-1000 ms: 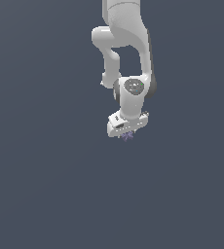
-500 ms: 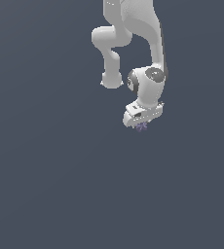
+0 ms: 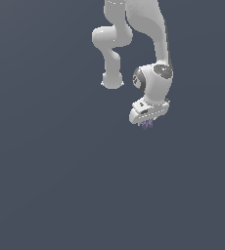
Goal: Pick up the object and move it to a goal position.
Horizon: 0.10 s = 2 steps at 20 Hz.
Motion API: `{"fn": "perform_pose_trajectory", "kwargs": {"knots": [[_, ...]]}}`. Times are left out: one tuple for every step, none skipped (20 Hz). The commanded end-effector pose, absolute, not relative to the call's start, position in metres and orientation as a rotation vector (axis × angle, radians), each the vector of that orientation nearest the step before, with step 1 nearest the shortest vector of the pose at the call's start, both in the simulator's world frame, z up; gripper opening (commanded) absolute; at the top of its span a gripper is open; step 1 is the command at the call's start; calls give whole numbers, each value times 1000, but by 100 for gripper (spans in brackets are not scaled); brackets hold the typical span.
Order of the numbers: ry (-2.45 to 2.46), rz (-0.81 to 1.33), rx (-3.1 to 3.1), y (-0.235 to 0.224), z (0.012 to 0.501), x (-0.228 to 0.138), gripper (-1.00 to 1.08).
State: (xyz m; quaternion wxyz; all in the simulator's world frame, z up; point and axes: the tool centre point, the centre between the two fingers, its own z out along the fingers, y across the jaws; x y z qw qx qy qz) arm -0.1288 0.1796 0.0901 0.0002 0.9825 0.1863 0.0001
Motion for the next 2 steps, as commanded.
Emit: {"fn": "perform_pose_trajectory", "kwargs": {"knots": [[583,0,3087,179,90,-128,-100],[583,0,3087,178,90,-127,-100]]}}
